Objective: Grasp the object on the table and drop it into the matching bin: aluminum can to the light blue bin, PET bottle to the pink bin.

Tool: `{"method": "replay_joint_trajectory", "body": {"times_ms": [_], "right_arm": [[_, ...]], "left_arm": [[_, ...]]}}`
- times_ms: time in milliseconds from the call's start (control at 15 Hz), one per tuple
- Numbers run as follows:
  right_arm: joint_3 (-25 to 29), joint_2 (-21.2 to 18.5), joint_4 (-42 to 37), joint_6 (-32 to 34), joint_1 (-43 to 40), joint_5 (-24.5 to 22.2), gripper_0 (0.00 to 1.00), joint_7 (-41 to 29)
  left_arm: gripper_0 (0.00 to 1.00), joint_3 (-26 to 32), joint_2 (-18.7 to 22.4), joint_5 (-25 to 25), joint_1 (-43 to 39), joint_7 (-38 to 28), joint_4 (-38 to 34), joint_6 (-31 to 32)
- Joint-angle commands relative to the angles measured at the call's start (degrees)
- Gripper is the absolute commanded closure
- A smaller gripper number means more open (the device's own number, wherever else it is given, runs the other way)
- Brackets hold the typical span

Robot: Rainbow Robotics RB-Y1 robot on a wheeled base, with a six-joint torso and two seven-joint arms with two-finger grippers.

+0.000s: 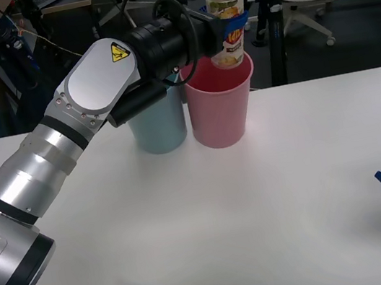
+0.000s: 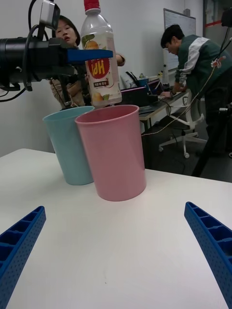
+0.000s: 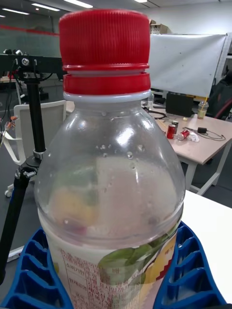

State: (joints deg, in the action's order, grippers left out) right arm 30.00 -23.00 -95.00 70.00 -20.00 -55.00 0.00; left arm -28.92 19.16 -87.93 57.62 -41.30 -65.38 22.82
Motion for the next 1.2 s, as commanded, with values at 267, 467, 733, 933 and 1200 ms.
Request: {"method": "replay_joint_trajectory", "body": {"times_ms": [267, 467, 733, 933, 1200], "right_arm": [[0.0, 0.0, 0.0, 0.0, 0.0, 0.0, 0.0, 0.0], [0.0, 0.0, 0.0, 0.0, 0.0, 0.0, 0.0, 0.0], [0.0, 0.0, 0.0, 0.0, 0.0, 0.0, 0.0, 0.0], [0.0, 0.0, 0.0, 0.0, 0.0, 0.0, 0.0, 0.0], [0.0, 0.0, 0.0, 0.0, 0.0, 0.0, 0.0, 0.0]], "left_arm": [[0.0, 0.1, 0.1, 1.3, 0.0, 2.3, 0.0, -0.9], [0.0, 0.1, 0.4, 2.6, 0.0, 3.1, 0.0, -0.9], [0.0, 0.0, 0.7, 3.6, 0.0, 3.9, -0.1, -0.8], [0.0, 0.0, 1.0, 4.6, 0.0, 4.6, -0.1, -0.9], [0.0, 0.0, 2.2, 10.0, 0.0, 11.2, -0.1, -0.7]]}}
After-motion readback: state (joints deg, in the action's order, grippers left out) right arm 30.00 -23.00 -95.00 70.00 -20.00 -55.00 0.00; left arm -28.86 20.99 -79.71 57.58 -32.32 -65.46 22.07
